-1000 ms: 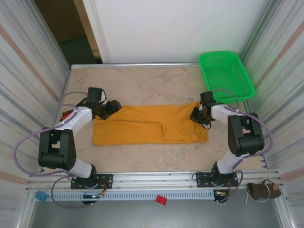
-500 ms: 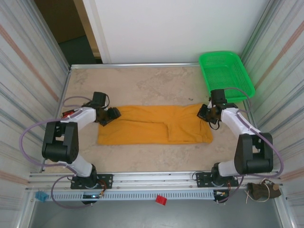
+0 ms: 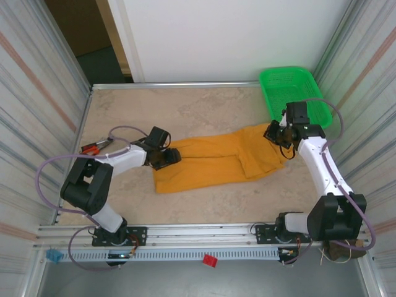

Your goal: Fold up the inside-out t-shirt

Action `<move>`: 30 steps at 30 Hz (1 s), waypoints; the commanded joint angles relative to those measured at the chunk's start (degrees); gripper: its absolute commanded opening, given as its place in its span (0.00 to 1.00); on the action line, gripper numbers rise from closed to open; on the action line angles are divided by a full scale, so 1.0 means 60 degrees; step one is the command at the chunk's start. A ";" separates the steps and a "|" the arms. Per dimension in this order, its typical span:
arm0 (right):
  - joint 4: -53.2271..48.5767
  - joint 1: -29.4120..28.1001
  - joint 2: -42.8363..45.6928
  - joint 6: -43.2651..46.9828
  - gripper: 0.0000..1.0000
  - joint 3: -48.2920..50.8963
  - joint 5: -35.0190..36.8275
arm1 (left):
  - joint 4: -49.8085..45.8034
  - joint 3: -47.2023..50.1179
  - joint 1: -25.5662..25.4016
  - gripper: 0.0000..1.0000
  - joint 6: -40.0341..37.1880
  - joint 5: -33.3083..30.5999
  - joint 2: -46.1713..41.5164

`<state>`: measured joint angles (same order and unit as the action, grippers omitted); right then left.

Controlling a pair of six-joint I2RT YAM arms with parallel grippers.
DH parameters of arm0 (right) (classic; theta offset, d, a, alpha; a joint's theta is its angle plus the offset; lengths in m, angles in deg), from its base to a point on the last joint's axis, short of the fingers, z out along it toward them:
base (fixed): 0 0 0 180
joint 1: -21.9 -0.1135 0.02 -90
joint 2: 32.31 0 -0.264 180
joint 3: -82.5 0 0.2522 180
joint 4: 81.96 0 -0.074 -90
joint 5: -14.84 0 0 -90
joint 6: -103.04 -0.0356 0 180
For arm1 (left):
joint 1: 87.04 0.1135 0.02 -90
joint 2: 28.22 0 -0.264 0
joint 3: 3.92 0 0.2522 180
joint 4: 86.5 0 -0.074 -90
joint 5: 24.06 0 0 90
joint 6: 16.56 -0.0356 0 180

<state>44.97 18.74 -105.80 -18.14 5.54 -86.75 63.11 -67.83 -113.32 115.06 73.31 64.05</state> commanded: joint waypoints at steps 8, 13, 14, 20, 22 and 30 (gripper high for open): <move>-0.0692 -0.2716 0.0151 -0.1366 0.00 -0.0696 0.1306 | -0.1404 -0.1439 0.1781 0.64 -0.1081 0.0846 -0.0685; -0.0591 -0.4128 -0.0131 -0.2422 0.00 -0.0997 0.2123 | -0.1332 -0.1598 0.2720 0.64 -0.1310 0.1406 -0.0646; -0.0540 -0.4478 -0.0247 -0.2601 0.00 -0.1105 0.2328 | -0.1317 -0.1642 0.2881 0.64 -0.1372 0.1523 -0.0606; -0.0681 -0.6450 -0.1549 -0.3246 0.00 -0.2507 0.3653 | -0.1223 -0.1981 0.3574 0.64 -0.1702 0.2152 -0.0140; -0.0745 -0.6948 -0.2089 -0.3410 0.00 -0.3041 0.3944 | -0.1177 -0.2066 0.3785 0.64 -0.1755 0.2365 0.0005; -0.0874 -0.8375 -0.4450 -0.3637 0.00 -0.5367 0.4444 | -0.0841 -0.2130 0.4564 0.64 -0.1806 0.3147 0.0463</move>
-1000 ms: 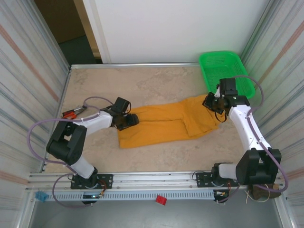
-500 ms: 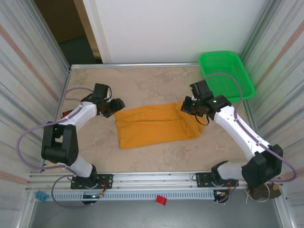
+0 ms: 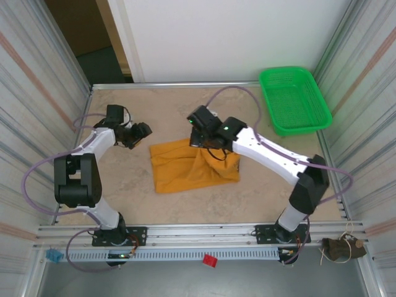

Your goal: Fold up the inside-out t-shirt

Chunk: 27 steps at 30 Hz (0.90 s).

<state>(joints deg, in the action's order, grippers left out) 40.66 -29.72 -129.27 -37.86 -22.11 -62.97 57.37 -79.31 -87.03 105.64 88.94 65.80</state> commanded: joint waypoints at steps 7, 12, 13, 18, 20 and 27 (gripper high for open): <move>-0.0543 -0.1028 -0.2151 -0.0340 0.00 -0.2389 0.0471 | 0.0249 -0.0183 0.0547 0.64 -0.0284 0.0879 0.0399; -0.0686 -0.1252 -0.3116 -0.0197 0.00 -0.3227 0.0222 | 0.0264 -0.0042 0.0683 0.64 -0.0283 0.0941 0.0277; -0.0686 -0.1274 -0.3347 -0.0137 0.00 -0.3321 0.0161 | 0.0271 0.0020 0.0687 0.64 -0.0272 0.0944 0.0225; -0.0413 -0.1243 -0.4427 0.1074 0.29 -0.3970 -0.1040 | 0.0235 0.0380 0.0701 0.64 -0.0224 0.0910 -0.0185; -0.0224 -0.1197 -0.4184 0.1505 0.55 -0.3980 -0.1396 | 0.0206 0.0577 0.0716 0.64 -0.0143 0.0869 -0.0462; 0.0112 -0.0399 -0.1546 0.2169 0.66 -0.1956 -0.1467 | 0.0267 0.2073 0.0487 0.64 0.0634 0.0924 -0.2522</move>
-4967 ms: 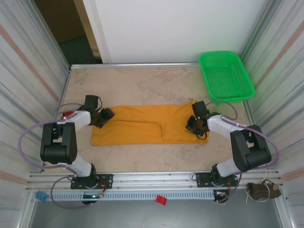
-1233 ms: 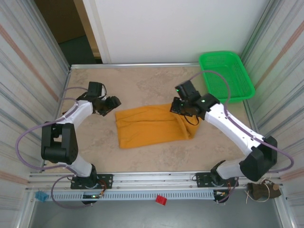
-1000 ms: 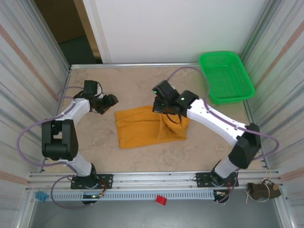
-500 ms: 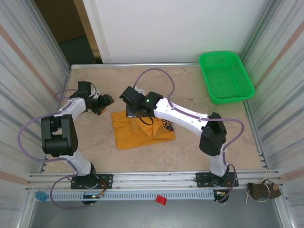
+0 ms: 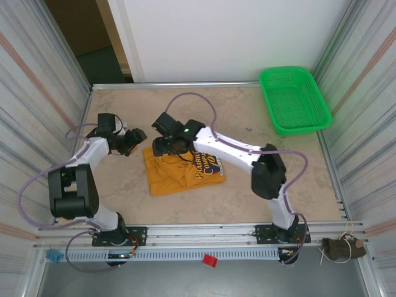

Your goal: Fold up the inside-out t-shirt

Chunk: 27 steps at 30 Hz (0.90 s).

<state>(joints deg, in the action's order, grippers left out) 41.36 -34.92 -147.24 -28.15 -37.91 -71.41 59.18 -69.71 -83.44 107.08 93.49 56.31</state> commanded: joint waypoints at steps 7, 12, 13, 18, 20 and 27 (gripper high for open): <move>0.0916 0.1641 0.3731 0.0610 0.62 0.4690 -0.0603 | -0.0637 0.2336 -0.2638 0.64 0.1679 -0.1879 -0.3565; 0.1598 0.2165 0.3733 0.0727 0.58 0.5566 -0.1358 | -0.0124 0.3437 -0.4205 0.59 0.2614 -0.3438 -0.4012; 0.1724 0.2270 0.3676 0.0727 0.57 0.5652 -0.1551 | -0.0034 0.3525 -0.4419 0.58 0.2655 -0.3676 -0.3937; 0.2331 0.2693 0.3370 0.0627 0.52 0.6058 -0.2074 | 0.0778 0.3531 -0.4966 0.56 0.2375 -0.4228 -0.3057; 0.2445 0.2780 0.3329 0.0585 0.51 0.6205 -0.2047 | 0.1191 0.3476 -0.5119 0.56 0.2213 -0.4420 -0.2715; 0.2805 0.2994 0.3208 0.0288 0.49 0.6797 -0.1994 | 0.2221 0.2893 -0.5203 0.19 0.1666 -0.4301 -0.1429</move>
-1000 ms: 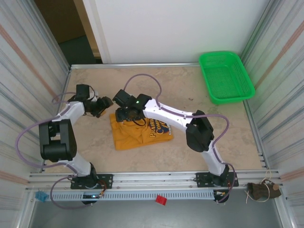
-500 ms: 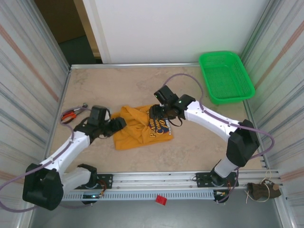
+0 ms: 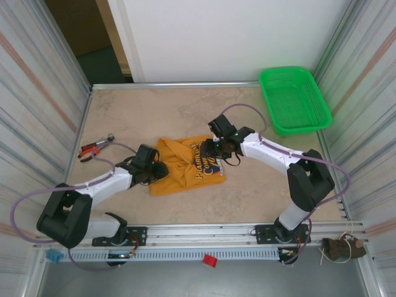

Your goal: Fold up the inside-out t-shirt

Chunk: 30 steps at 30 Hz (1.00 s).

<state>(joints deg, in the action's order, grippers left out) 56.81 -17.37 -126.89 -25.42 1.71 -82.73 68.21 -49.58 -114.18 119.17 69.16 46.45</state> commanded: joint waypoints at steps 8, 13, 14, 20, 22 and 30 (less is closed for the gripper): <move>0.0401 0.0149 -0.0144 -0.0386 0.48 0.0550 0.0058 | -0.2291 -0.1464 -0.0354 0.00 0.0730 0.0328 -0.1575; 0.0402 0.0267 -0.0159 -0.0377 0.48 0.0562 0.0043 | -0.2866 -0.0247 -0.0483 0.15 0.2515 0.1085 -0.3012; 0.0391 0.0277 -0.0124 -0.0373 0.48 0.0577 0.0059 | -0.3030 0.0040 -0.0539 0.26 0.2796 0.1062 -0.3347; 0.0227 0.0487 0.0234 -0.0502 0.48 0.0892 0.0368 | -0.4380 0.0368 -0.0853 0.63 0.3412 -0.0650 -0.5247; 0.0213 0.0552 0.0211 -0.0525 0.47 0.0967 0.0323 | -0.3754 0.0301 -0.0853 0.63 0.3040 -0.0710 -0.5173; 0.0308 0.0598 0.0159 -0.0577 0.47 0.1439 0.0216 | -0.1361 -0.1920 -0.1409 0.62 -0.0711 -0.0037 -0.1300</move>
<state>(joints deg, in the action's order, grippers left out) 59.11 -14.07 -127.20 -27.41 8.95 -82.07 54.35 -55.92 -120.97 126.06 68.46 33.56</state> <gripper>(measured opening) 0.471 0.625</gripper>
